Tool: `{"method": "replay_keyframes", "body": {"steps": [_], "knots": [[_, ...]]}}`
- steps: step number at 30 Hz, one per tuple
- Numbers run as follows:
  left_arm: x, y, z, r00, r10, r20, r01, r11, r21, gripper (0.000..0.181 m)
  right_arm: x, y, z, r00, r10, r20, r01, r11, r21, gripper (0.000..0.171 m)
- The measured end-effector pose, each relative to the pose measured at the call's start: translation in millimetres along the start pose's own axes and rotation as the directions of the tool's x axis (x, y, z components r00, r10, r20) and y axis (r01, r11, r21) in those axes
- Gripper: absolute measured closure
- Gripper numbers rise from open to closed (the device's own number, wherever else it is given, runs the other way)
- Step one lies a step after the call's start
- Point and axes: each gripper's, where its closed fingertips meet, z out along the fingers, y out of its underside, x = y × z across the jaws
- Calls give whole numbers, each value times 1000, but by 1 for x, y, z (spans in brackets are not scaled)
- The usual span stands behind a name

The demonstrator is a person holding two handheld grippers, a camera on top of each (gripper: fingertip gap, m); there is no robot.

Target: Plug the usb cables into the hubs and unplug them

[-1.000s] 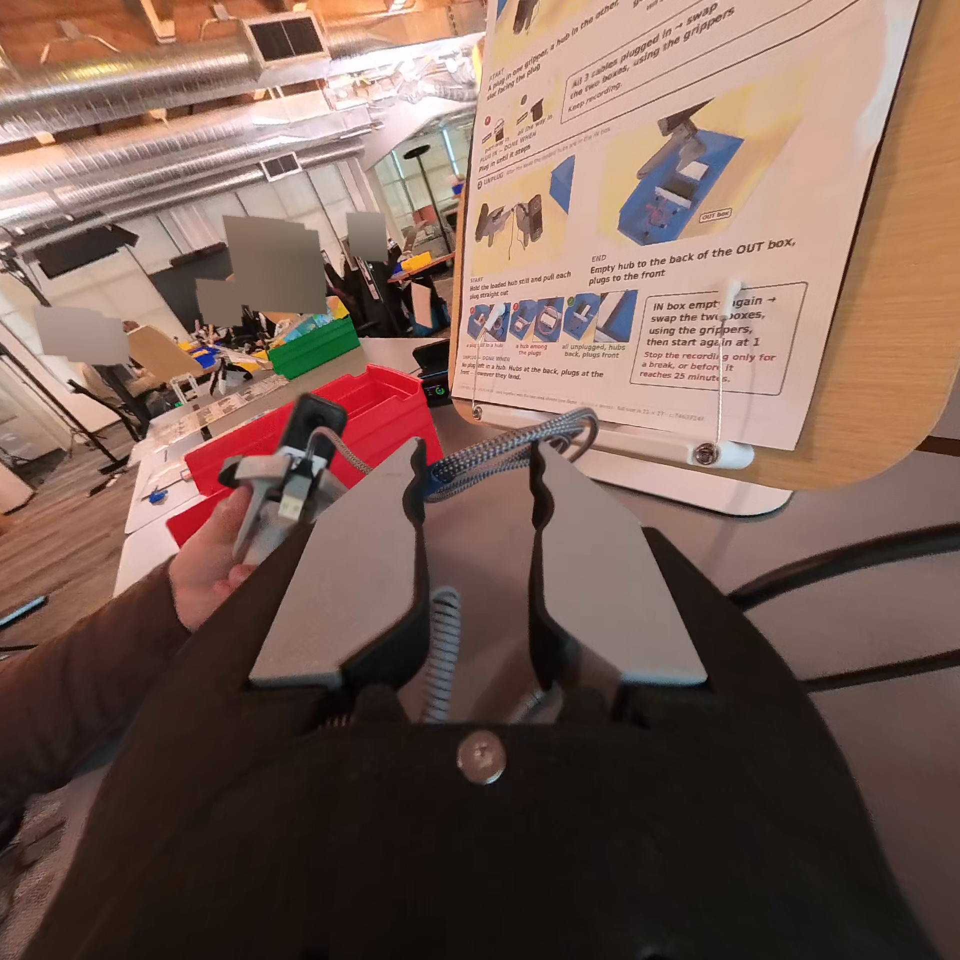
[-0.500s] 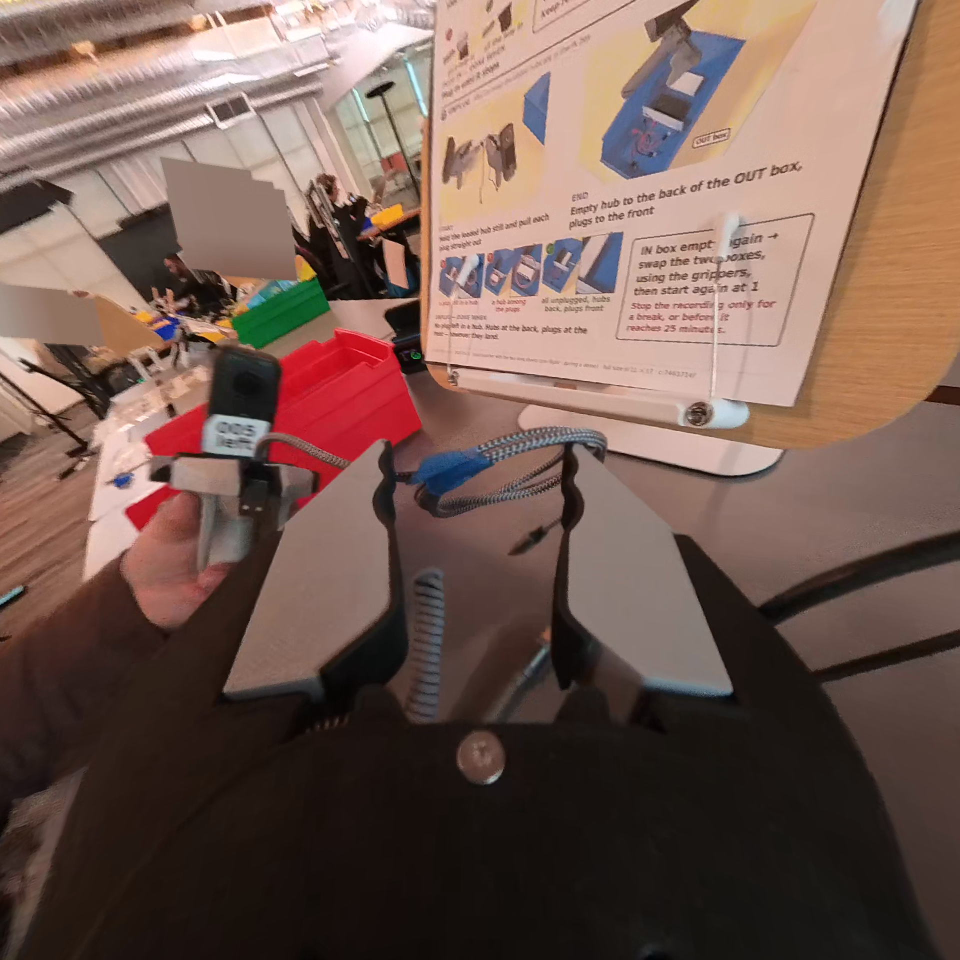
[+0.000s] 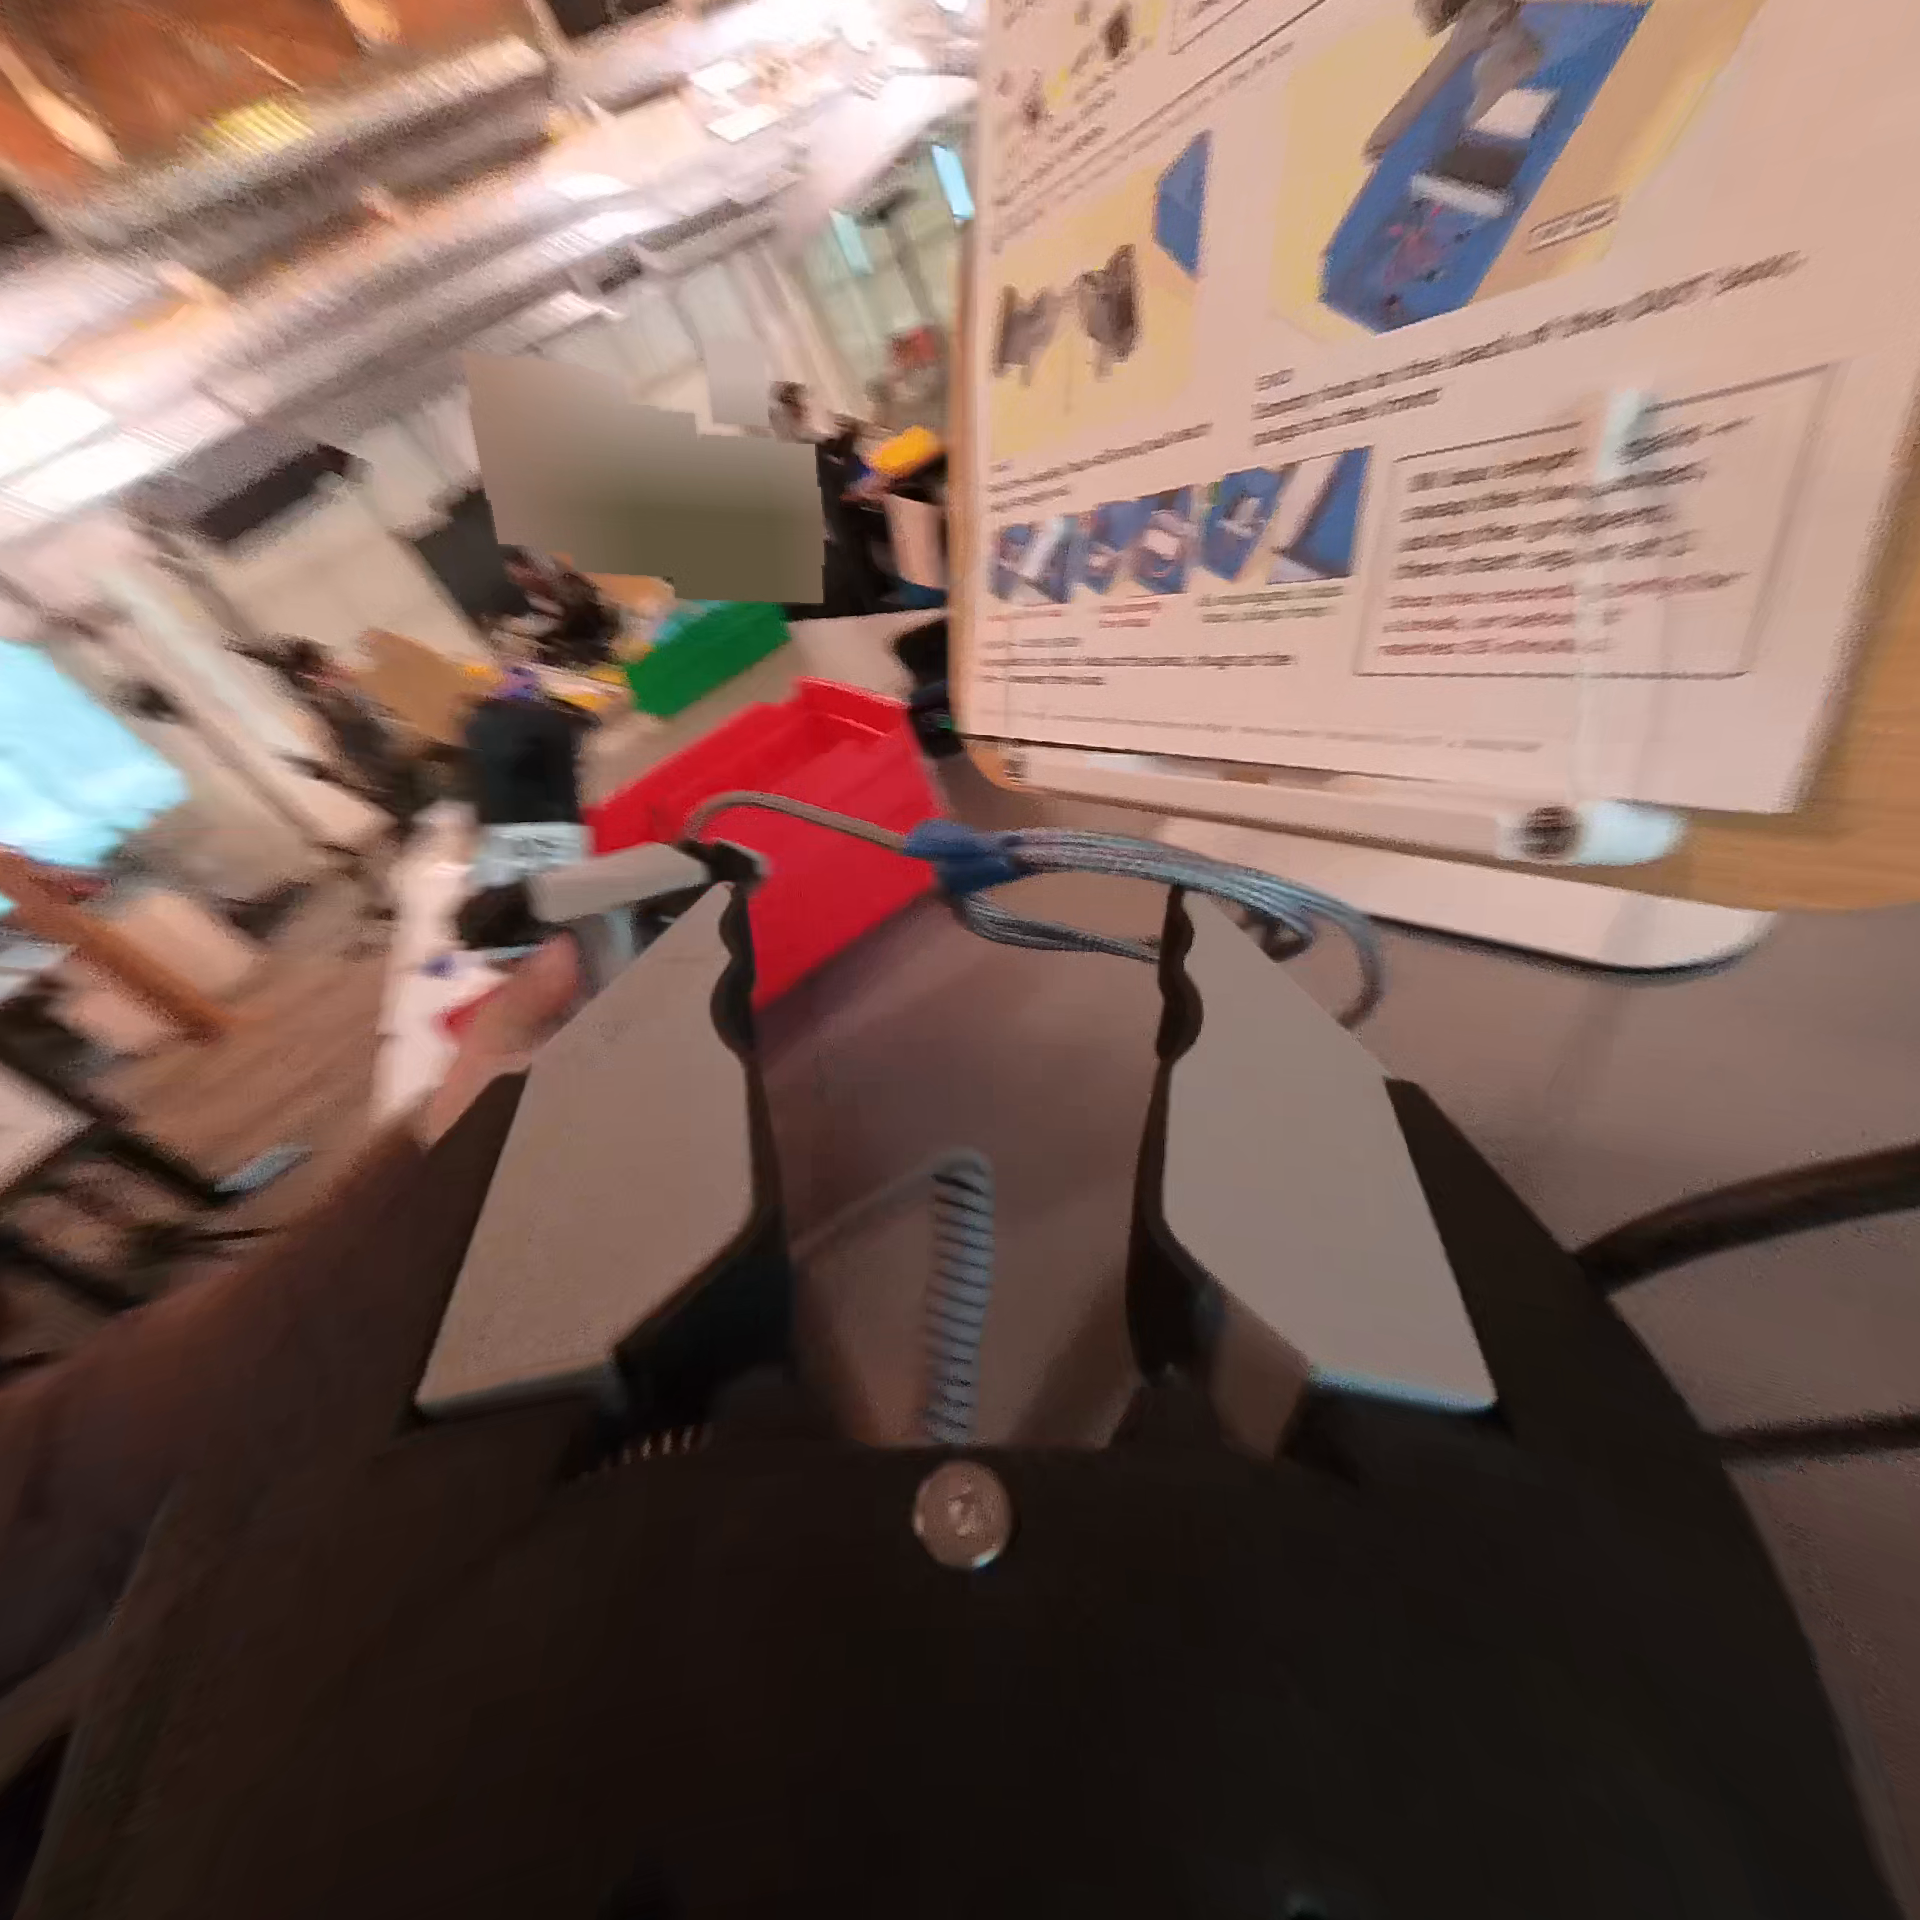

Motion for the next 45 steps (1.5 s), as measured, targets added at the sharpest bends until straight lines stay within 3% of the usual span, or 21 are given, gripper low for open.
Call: {"method": "replay_keyframes", "body": {"steps": [1,3,6,9,11,14,17,19,20,23,24,28,32,34,36,39,45], "knots": [[2,-3,-1,995,-85,-52,86,996,23,170,-11,0,0,990,77,114,-77,997,-3,98],[1,-10,-6,959,-247,-138,259,963,76,170,-21,1,-2,939,224,261,-223,974,-33,90],[-5,-8,-6,930,-333,-158,346,936,62,170,-14,4,-1,943,233,236,-230,972,-42,86],[-3,3,-1,967,-238,-93,239,971,-3,170,8,-2,-6,999,46,3,-46,999,12,84],[0,7,2,985,-163,-63,161,986,-31,170,1,-5,-7,997,-68,-23,68,998,0,91],[1,7,3,997,-74,-33,73,997,-35,170,-39,13,3,974,-6,225,28,995,-94,120],[3,7,4,1000,-4,-20,3,999,-40,170,-65,25,12,888,204,411,-148,975,-165,130],[6,8,5,998,55,-15,-55,997,-50,170,-76,26,13,839,252,482,-190,966,-173,156],[7,9,6,996,91,-8,-92,994,-59,170,-75,28,15,841,261,474,-198,964,-179,156],[9,17,11,979,201,18,-198,975,-106,170,-68,32,21,854,289,433,-229,956,-185,128],[11,20,13,972,233,19,-229,966,-121,170,-67,32,21,847,304,437,-246,952,-185,126],[9,31,20,908,410,87,-389,901,-195,170,-58,30,24,828,354,435,-324,935,-145,130],[17,43,26,868,493,60,-466,851,-243,170,-53,36,30,830,370,417,-341,929,-144,144],[13,50,28,841,537,70,-497,817,-292,170,-51,37,33,843,358,401,-333,934,-133,142],[7,55,28,817,570,88,-516,790,-333,170,-53,35,32,850,333,407,-314,943,-115,157],[3,57,28,792,601,109,-532,766,-361,168,-53,32,29,856,312,412,-300,949,-95,167],[-5,56,25,702,696,148,-595,689,-414,141,-43,-3,6,751,399,526,-478,878,16,171]]}}
